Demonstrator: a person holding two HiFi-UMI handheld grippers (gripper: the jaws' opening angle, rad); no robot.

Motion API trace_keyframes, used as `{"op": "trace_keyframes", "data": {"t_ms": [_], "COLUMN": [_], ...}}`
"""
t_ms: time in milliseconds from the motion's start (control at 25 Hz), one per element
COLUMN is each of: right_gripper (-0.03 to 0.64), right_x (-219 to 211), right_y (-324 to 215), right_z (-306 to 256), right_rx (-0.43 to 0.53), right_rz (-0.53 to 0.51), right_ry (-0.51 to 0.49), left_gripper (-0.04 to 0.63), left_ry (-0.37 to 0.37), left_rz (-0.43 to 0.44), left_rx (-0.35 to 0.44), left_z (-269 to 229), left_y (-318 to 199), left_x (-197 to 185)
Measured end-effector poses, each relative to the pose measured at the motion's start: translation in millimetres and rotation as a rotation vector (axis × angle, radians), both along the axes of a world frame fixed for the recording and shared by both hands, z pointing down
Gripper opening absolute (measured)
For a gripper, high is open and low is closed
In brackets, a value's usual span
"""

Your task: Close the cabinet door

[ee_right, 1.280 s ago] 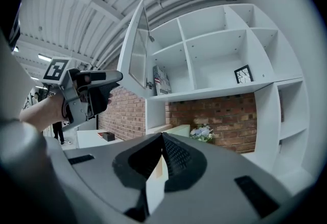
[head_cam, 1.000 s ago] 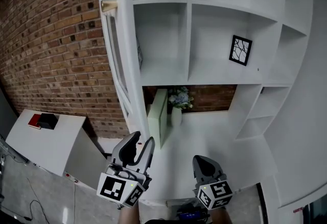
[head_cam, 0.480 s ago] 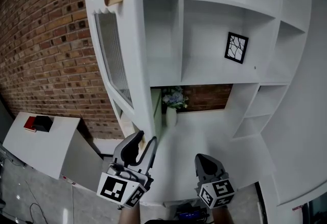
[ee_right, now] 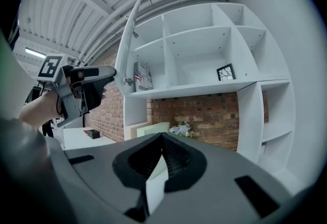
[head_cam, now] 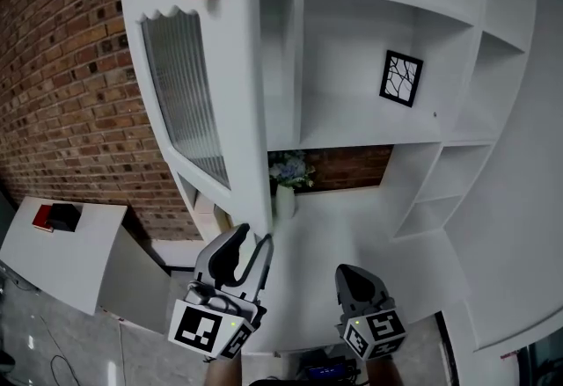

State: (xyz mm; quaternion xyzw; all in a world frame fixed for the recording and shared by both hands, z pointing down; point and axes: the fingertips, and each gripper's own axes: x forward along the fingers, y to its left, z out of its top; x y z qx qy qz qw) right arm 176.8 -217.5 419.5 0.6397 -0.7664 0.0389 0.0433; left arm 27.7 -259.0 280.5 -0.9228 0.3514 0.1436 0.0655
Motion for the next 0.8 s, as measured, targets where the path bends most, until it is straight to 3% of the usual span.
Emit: {"op": "trace_keyframes", "data": {"t_ms": [120, 280, 520, 800], "right_gripper": [0.002, 0.002, 0.002, 0.002], "right_x": [8, 19, 32, 52], "right_y": [-4, -10, -24, -33], "right_z": [0, 8, 8, 12], "right_rx": [-0.002, -0.022, -0.020, -0.034], "right_rz": [0.007, 0.026, 0.036, 0.076], "right_ry": [0.006, 0.012, 0.014, 0.019], "left_gripper": [0.141, 0.094, 0.082, 0.054], "left_ry": [0.023, 0.131, 0.077, 0.077], "left_rz": [0.014, 0.004, -0.040, -0.103], "left_rx": [0.006, -0.001, 0.013, 0.018], "left_z": [-2, -5, -2, 3], "left_y": [-9, -35, -66, -88], "left_x": [9, 4, 17, 26]}}
